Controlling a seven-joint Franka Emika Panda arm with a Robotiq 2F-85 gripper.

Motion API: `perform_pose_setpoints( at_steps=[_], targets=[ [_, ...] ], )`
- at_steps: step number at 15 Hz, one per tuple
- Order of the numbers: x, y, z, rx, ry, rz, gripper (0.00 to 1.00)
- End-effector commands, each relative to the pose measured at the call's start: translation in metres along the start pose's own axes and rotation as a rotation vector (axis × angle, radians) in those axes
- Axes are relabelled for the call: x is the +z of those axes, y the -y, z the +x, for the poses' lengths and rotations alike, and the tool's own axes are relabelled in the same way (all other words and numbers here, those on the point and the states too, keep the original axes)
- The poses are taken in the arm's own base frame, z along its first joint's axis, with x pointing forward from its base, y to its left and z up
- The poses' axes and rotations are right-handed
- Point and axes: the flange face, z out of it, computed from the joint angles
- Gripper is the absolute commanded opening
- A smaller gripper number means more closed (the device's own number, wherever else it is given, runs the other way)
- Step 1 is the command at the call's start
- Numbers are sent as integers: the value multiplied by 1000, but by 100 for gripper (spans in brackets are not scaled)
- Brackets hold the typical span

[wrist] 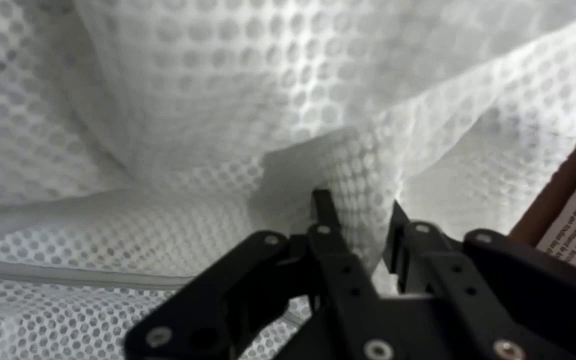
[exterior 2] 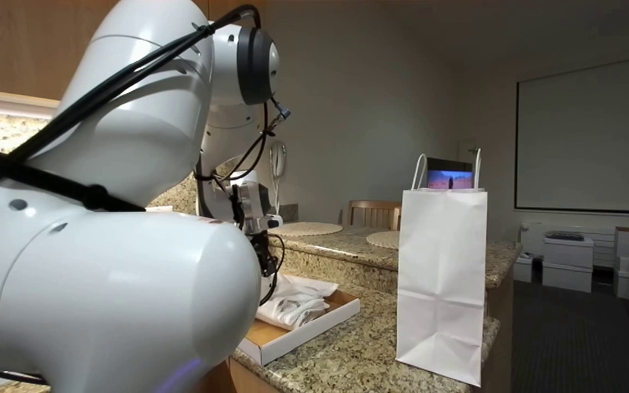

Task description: Pick one towel from the table and put it in the white bag.

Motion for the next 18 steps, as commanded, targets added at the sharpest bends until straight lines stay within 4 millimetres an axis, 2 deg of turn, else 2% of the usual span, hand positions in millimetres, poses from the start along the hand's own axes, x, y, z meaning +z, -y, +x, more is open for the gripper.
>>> perform_pose_setpoints(
  at_steps=[1, 3, 5, 10, 11, 12, 13, 14, 16, 18],
  targets=[
    [-25, -1, -7, -19, 24, 39, 8],
    [-47, -1, -9, -26, 4, 62, 7],
    [-84, -2, -10, -48, -41, 87, 12],
    [-207, -10, -8, -116, -201, 125, 10],
    [-227, -12, -9, -125, -220, 124, 10],
    [-234, -16, -5, -118, -220, 106, 7],
    [-227, -19, 0, -106, -178, 121, 7],
    [-214, -20, 3, -80, -131, 136, 33],
    [-177, -17, 7, -20, -81, 94, 33],
    [-132, -12, 9, -26, -51, 40, 44]
  ],
)
